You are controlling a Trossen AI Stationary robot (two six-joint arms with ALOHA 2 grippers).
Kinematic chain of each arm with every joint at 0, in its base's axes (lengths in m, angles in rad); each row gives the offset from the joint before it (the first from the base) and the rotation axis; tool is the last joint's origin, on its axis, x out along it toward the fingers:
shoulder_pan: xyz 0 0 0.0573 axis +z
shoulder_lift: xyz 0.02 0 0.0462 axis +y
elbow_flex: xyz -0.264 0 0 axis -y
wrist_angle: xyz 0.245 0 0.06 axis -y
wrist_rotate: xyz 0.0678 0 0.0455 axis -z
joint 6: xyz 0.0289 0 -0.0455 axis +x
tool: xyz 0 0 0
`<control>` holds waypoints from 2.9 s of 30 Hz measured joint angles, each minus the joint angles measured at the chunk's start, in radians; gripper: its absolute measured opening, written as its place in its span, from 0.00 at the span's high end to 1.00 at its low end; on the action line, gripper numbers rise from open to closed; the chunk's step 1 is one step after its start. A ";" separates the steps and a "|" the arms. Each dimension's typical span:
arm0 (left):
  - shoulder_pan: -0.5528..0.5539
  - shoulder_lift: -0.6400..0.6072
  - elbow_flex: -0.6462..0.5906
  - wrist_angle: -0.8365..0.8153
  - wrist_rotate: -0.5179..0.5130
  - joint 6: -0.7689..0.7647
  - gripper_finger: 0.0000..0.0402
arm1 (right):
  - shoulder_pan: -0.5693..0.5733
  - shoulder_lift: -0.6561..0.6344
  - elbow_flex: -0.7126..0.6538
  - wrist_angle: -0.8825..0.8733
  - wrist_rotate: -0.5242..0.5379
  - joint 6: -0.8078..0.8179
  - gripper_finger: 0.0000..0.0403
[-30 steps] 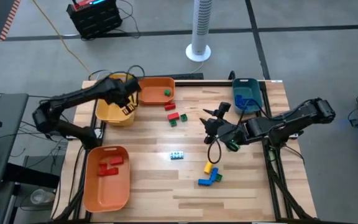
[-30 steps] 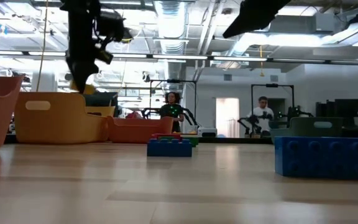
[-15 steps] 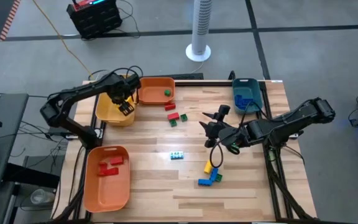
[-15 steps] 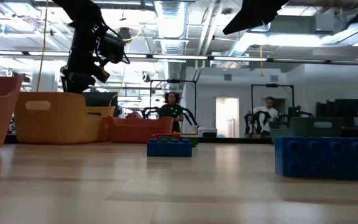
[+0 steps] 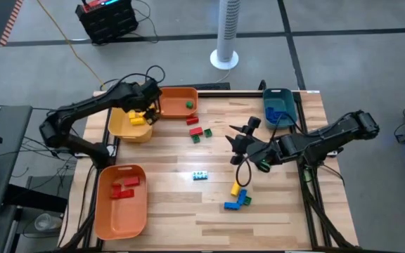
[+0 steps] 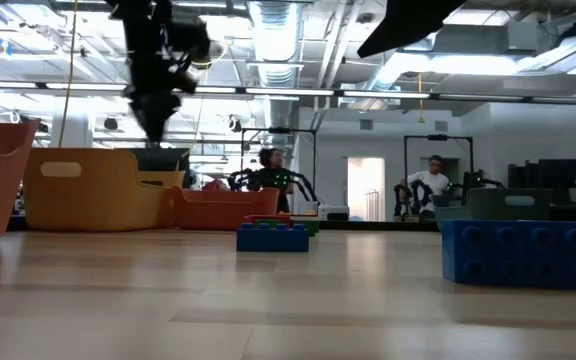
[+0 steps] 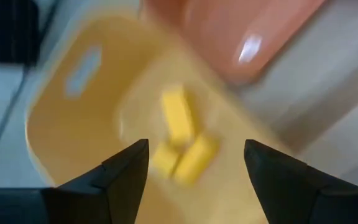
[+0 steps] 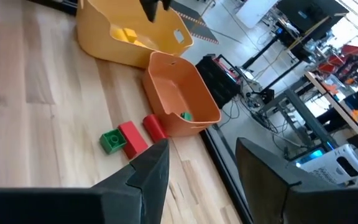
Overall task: Sort blocks
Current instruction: Put the blue game piece into the blue bin
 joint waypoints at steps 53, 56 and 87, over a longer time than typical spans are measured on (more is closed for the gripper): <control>-0.632 -0.009 -0.168 0.674 0.097 0.233 0.36 | 0.008 0.000 -0.039 -0.296 -0.112 0.327 0.51; -0.648 -0.009 -0.205 0.724 0.097 0.215 0.36 | -0.003 0.000 -0.086 -0.213 -0.140 0.318 0.51; -0.510 -0.009 -0.313 0.879 0.139 0.163 0.36 | -0.269 0.179 -0.239 0.282 -0.640 0.110 0.40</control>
